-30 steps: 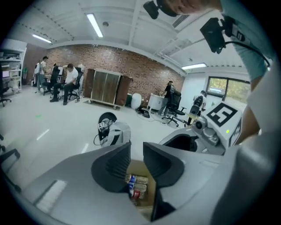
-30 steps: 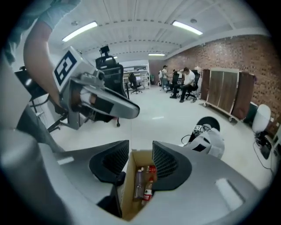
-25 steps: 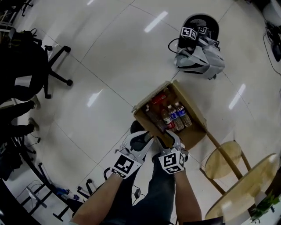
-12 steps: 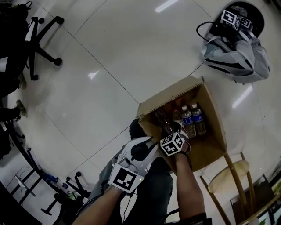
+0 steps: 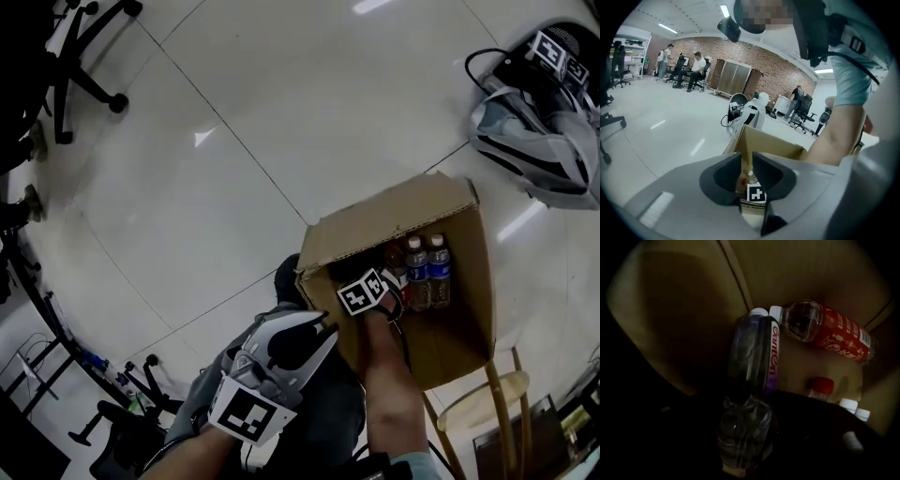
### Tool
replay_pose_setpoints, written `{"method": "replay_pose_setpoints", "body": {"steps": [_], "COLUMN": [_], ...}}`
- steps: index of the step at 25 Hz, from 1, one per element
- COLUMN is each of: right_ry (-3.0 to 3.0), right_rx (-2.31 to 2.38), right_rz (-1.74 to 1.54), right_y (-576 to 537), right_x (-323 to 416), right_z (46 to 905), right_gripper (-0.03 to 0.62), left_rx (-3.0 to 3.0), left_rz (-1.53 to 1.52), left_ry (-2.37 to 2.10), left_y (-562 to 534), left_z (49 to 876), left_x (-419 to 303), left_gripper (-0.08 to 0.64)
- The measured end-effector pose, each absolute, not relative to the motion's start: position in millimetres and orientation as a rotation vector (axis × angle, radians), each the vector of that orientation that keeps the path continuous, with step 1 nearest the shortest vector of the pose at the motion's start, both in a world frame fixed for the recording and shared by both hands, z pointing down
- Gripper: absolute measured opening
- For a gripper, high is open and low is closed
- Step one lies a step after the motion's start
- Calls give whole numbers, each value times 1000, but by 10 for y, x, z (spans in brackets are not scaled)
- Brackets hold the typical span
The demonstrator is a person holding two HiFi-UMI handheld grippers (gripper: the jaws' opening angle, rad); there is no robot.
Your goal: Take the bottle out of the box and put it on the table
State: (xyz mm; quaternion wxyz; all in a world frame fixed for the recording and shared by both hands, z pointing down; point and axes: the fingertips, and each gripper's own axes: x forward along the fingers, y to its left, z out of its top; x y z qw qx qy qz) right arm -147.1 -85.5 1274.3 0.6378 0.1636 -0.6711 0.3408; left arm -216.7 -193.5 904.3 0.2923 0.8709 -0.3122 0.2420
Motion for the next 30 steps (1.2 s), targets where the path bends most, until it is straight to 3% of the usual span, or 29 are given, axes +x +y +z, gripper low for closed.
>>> {"method": "replay_pose_setpoints", "body": {"steps": [9, 18, 24, 30], "right_ry": [-1554, -1764, -1965, -2192], "right_rx": [470, 608, 810, 1048], "right_rz": [826, 812, 789, 655], "right_y": [-960, -1293, -1583, -1898], "right_x": [-1464, -1598, -1464, -1260], "right_z": [12745, 11912, 10639, 8594], "right_gripper": [289, 265, 264, 265], "left_rx": [2323, 2377, 2451, 2554], "left_rz": [650, 645, 593, 601], "left_ry": [-850, -885, -908, -850], "left_y": [-1930, -1949, -2067, -2025], "left_z": [9043, 8600, 8001, 7057], "left_x": [-2236, -2130, -1987, -1825], "left_gripper": [84, 83, 81, 78]}}
